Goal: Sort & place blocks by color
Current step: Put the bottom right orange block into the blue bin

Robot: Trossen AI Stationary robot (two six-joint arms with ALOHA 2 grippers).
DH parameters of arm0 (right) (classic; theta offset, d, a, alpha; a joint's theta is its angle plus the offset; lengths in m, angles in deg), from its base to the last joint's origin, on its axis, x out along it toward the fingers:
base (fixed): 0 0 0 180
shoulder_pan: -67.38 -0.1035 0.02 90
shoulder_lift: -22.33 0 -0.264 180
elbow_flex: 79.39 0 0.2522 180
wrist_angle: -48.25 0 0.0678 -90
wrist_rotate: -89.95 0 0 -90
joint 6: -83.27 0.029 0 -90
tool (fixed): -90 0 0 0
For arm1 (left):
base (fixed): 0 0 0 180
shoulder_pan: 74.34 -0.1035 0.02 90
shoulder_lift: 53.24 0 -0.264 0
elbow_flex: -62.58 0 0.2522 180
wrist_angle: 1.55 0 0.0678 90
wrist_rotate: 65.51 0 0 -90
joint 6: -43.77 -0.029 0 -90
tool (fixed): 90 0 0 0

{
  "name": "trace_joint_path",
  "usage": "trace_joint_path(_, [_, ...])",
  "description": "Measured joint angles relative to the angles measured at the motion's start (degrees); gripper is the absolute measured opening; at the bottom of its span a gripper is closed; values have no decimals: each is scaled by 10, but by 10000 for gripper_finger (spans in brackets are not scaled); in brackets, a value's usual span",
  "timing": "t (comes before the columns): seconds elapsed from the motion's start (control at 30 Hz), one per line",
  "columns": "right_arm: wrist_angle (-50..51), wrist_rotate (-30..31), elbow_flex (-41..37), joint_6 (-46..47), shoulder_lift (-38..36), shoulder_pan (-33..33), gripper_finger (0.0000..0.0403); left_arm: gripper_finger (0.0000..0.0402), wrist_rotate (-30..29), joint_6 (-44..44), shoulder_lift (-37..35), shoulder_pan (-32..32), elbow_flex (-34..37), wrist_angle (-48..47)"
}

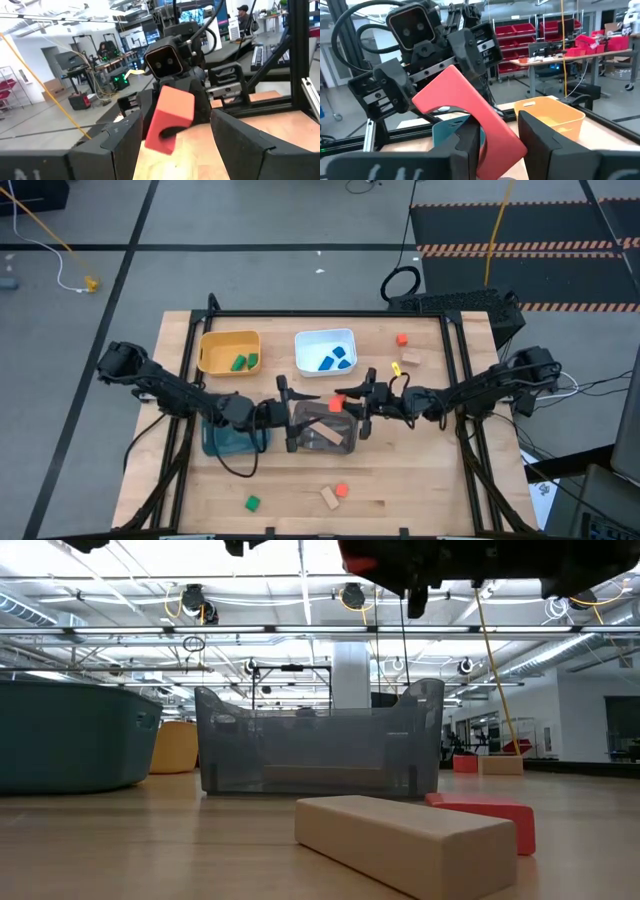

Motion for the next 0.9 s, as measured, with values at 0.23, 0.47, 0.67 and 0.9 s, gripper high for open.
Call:
trace_joint_path(0.23, [6,-32,43,1,36,1,91,235,2,-6,0,-7,0,-8])
trace_joint_path(0.47, [12,-28,65,-13,43,1,91,235,5,-32,0,-9,0,-14])
trace_joint_path(0.67, [32,-28,81,-15,43,4,91,235,14,-46,0,-20,0,-15])
trace_joint_path(0.9, [55,-28,85,-13,43,15,91,234,26,-47,0,-35,1,-12])
